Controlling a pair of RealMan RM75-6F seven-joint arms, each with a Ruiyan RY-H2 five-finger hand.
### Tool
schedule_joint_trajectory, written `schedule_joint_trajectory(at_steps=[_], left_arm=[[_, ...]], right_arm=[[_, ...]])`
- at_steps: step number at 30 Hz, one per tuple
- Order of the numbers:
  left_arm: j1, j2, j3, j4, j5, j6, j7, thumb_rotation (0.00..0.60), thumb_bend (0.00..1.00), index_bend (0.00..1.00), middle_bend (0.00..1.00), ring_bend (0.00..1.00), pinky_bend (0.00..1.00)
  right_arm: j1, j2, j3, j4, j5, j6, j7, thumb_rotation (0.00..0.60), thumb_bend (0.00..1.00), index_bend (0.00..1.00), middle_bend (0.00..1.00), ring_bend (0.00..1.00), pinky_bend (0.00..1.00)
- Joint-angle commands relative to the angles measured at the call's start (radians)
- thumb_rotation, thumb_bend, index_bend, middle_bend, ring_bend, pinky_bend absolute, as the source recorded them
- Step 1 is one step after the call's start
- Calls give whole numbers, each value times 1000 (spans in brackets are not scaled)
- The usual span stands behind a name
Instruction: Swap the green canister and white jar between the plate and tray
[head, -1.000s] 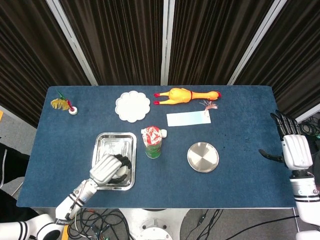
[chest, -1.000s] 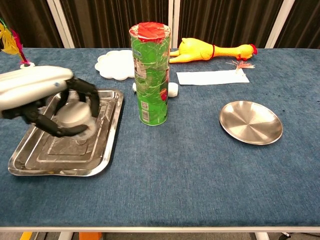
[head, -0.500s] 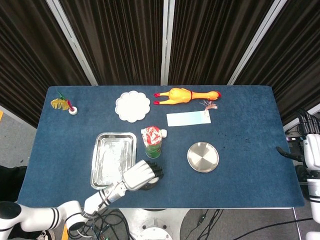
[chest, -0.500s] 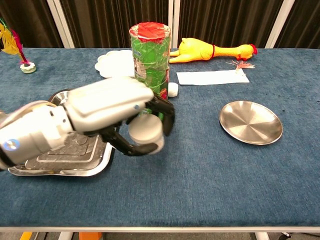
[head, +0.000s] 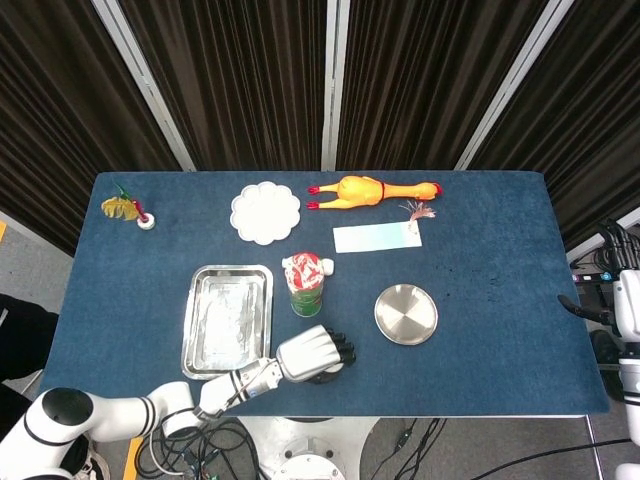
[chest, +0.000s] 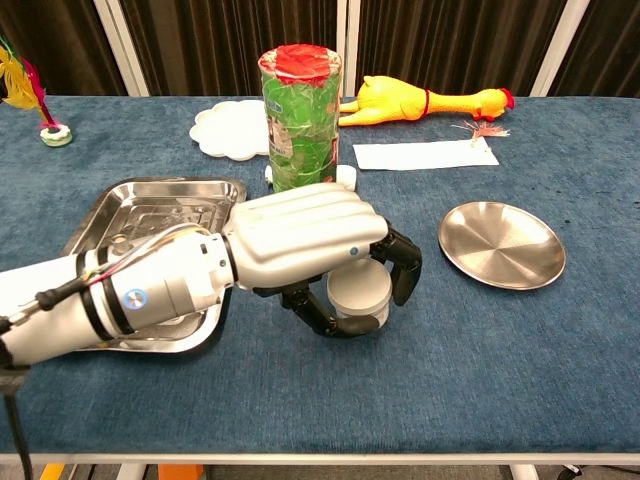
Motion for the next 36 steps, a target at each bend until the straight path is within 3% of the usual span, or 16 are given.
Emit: schedule_joint_trajectory(at_steps=[1,6,12,22,30,36], left_arm=[[-11,-15,5,27,-2,8,-10,600,341,418,367,365,596],[-8,-20,24,50,8,42,-15,600,278,404,298,275,546],[13,8,39,19,7,93,-8,600,241,389,291,263,520],[134,191,92,-150,-26,207,94,600,231,384,292,263,505],[249,305,139,-168,-96,264,66,600,228,385,310,263,503],[309,323,91,-89,-204,280,7,600,222,383,315,263,496]], right_arm=[[-2,-1,1,4,1,-2,4,600,34,0,0,0,9],[-2,-5,1,10,-2,-4,8,600,35,0,0,0,9],[-2,-8,2,9,-7,-4,8,600,35,0,0,0,9],[3,4,8,-25,-23,4,-19,600,34,0,0,0,9],[8,16,15,-67,-33,14,-50,600,33,0,0,0,9],[8,21,12,-100,-46,25,-81,600,36,0,0,0,9]])
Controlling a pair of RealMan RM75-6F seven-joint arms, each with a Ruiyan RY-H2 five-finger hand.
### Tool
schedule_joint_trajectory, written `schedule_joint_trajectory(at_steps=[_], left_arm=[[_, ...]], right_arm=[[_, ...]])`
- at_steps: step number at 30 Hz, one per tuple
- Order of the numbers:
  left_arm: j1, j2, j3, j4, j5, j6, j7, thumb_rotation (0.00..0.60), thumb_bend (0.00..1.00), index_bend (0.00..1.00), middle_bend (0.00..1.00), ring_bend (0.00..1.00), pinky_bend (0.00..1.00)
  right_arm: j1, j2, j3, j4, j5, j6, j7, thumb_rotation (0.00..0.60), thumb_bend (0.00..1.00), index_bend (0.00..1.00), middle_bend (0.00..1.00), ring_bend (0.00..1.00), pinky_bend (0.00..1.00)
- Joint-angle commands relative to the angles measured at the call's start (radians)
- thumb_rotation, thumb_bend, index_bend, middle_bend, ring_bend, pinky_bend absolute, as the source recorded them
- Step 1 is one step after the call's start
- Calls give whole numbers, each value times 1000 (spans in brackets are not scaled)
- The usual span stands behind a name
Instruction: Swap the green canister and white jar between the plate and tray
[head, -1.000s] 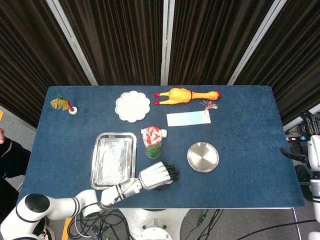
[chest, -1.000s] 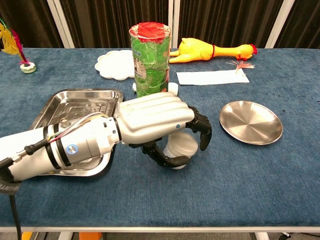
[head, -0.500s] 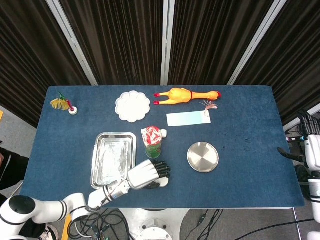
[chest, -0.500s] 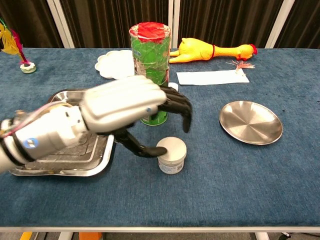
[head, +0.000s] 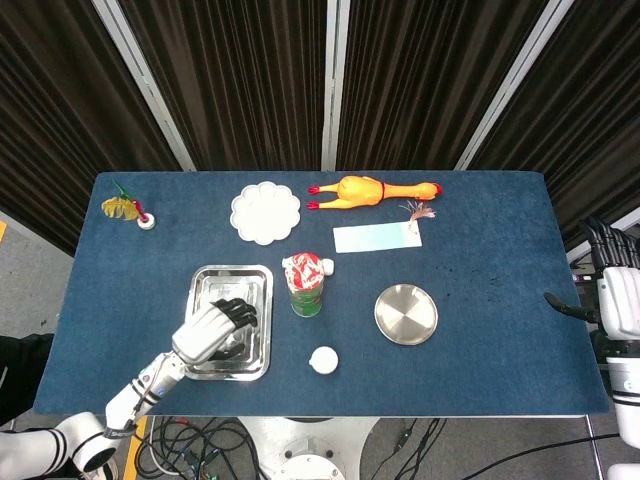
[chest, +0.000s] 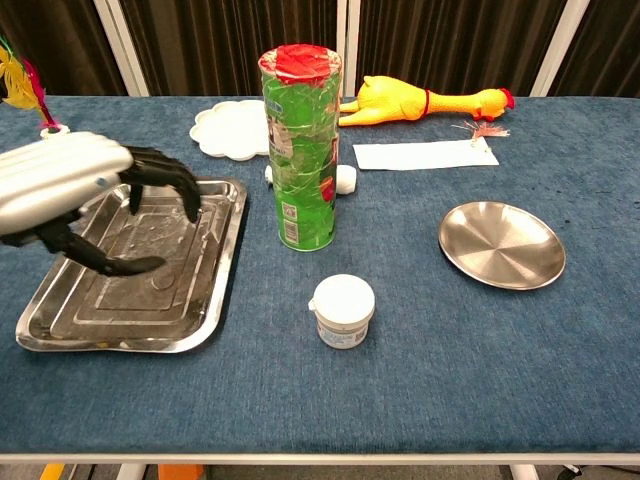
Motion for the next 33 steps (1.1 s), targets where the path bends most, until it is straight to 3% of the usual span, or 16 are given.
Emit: schedule_joint_trajectory(at_steps=[1,7,9,14,18,24,33], left_arm=[[28,12,-49,53,-66,15,-40,600,218,381,315,263,495],[42,52,-124,54,-134,25,-103,600,171,320,312,263,463],[36,75,-143,34,-138,23,-120,600,143,259,301,255,439],[-14,174,-195,-69,-132,-22,-144,600,85,133,231,156,362],[-71,233,-233,-154,-105,-66,-184,600,67,104,180,121,323],[-195,267,-273,-231,-42,-178,-189,600,64,89,161,95,301],[-361,341,-281,-320,-12,-409,-230,600,65,74,110,58,270]], right_arm=[[-1,1,-1,-14,-4,6,-13,600,36,0,0,0,9],[0,-4,-13,-29,-10,-1,-40,600,34,0,0,0,9],[1,-4,-12,-31,-8,-2,-44,600,35,0,0,0,9],[3,0,-2,-38,-2,3,-45,600,35,0,0,0,9],[5,0,1,-38,9,-6,-44,600,33,0,0,0,9],[9,-1,5,-33,16,-12,-37,600,35,0,0,0,9],[11,0,5,-15,23,-23,-21,600,35,0,0,0,9]])
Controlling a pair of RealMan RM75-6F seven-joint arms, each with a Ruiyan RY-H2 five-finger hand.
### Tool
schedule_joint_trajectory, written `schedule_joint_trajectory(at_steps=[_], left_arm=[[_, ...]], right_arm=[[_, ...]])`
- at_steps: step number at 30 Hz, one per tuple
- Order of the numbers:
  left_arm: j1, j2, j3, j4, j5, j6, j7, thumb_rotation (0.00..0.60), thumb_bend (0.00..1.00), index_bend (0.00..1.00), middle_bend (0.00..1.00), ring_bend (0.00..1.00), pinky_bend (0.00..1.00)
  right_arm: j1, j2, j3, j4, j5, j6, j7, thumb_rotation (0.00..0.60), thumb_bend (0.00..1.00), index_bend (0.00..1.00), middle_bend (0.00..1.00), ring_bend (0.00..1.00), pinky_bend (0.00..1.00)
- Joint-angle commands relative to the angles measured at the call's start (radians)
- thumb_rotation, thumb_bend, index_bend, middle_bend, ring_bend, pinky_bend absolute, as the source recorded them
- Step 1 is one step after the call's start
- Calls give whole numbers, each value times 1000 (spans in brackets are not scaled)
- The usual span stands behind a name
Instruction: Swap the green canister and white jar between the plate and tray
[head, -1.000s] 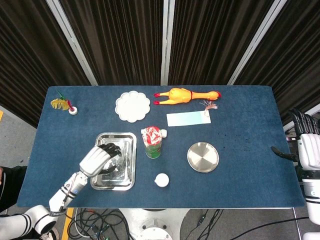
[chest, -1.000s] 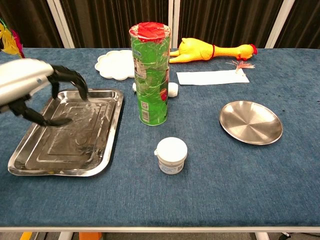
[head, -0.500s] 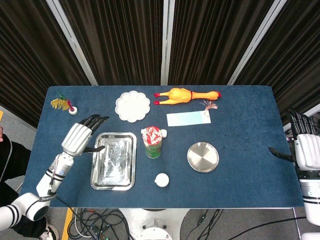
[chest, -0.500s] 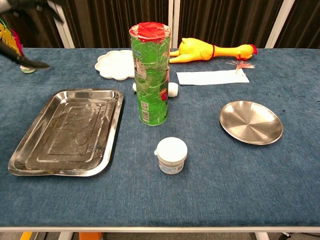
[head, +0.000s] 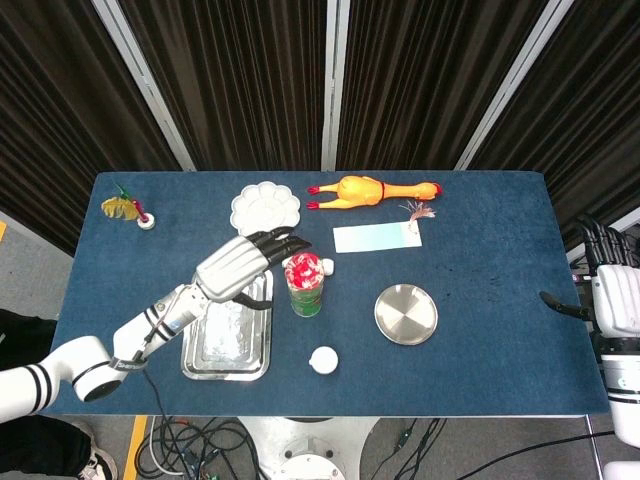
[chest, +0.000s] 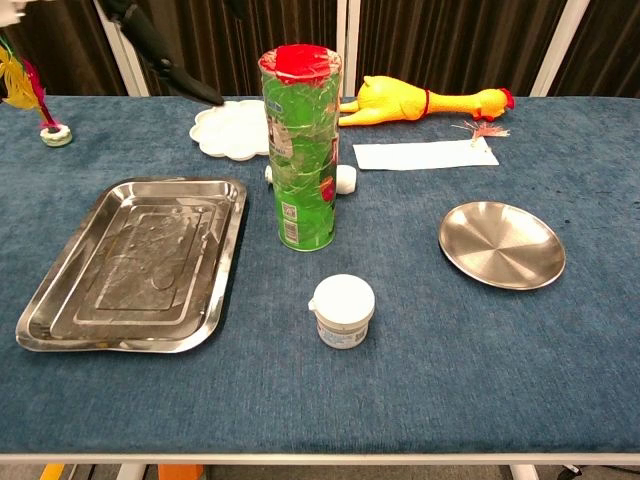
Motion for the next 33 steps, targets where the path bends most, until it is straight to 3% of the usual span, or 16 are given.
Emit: schedule_joint_trajectory(at_steps=[1,9,15,33], left_arm=[[-66,25,-10,-29,14,-69,-13,600,65,74,110,58,270],[-140,7,-13,12,-18,-161,-34,600,65,94,122,71,324],[-162,-43,-11,79,-46,-170,-26,600,66,102,128,71,324],[-159,-70,-4,101,-47,-81,9,600,68,128,149,79,337]], right_arm=[[0,-3,-1,8,2,-3,8,600,34,0,0,0,9],[-2,-11,-10,33,9,-22,25,600,35,0,0,0,9],[-3,-16,-13,49,13,-29,33,600,34,0,0,0,9],[-7,-14,-14,48,14,-27,30,600,35,0,0,0,12]])
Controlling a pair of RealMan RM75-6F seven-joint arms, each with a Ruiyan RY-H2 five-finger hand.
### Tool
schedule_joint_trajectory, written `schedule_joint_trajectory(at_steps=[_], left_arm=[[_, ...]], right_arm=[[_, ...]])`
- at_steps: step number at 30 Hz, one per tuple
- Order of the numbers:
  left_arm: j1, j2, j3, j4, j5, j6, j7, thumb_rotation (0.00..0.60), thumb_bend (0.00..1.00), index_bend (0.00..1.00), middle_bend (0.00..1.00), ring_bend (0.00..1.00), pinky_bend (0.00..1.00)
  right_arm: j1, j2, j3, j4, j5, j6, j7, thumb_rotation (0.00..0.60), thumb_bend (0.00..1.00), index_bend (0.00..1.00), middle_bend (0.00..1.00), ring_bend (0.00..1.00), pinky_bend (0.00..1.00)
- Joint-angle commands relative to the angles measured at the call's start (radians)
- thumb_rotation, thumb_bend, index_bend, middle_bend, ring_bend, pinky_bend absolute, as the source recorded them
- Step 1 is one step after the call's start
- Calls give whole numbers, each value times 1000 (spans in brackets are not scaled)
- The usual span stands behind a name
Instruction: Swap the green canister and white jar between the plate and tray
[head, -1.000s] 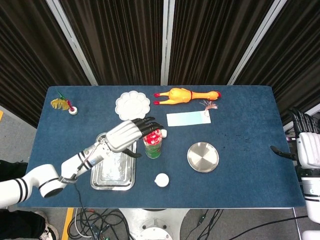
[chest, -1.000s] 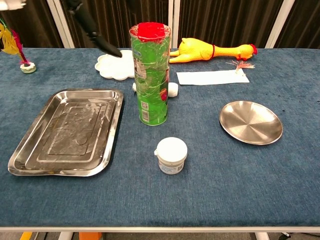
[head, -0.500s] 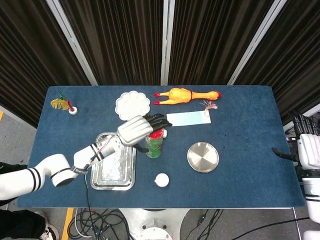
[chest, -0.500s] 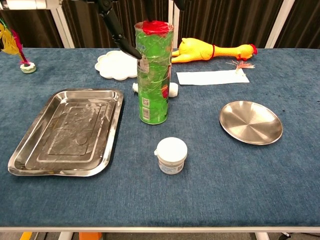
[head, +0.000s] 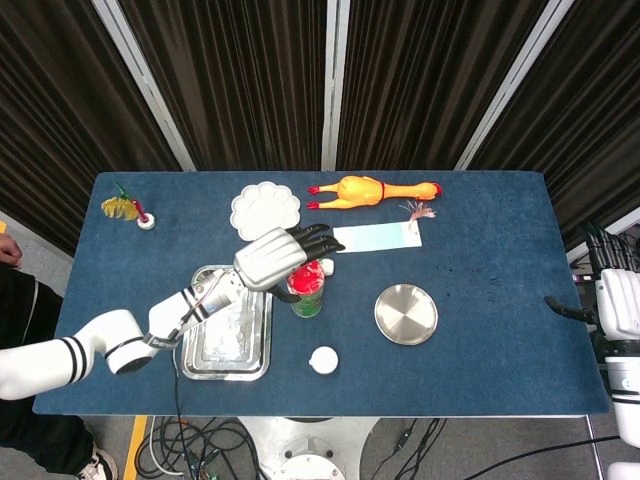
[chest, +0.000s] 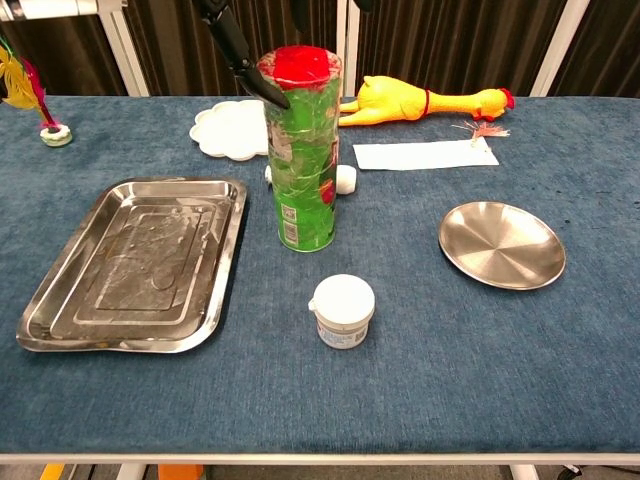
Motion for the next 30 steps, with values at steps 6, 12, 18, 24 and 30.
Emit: schedule_joint_trajectory(at_steps=[6,12,18,24,30], left_arm=[[-19,-1,14,4,-11,-37,-7,600,69,129,148,79,343],[-25,-8,26,5,-15,-49,-5,600,108,234,212,149,417],[-21,-19,22,8,-32,-34,9,600,226,373,358,330,610],[-6,-18,13,3,-36,9,15,600,292,483,462,423,671],[33,74,0,-56,-57,52,3,600,300,491,468,427,673]], right_arm=[[-2,3,-3,-2,2,-5,-2,600,32,0,0,0,12],[-3,3,-5,2,9,-16,6,600,35,0,0,0,12],[-5,5,-7,-1,5,-15,8,600,34,0,0,0,12],[-7,8,-7,-6,5,-12,3,600,36,0,0,0,12],[-6,13,-6,-13,1,-10,-3,600,36,0,0,0,12]])
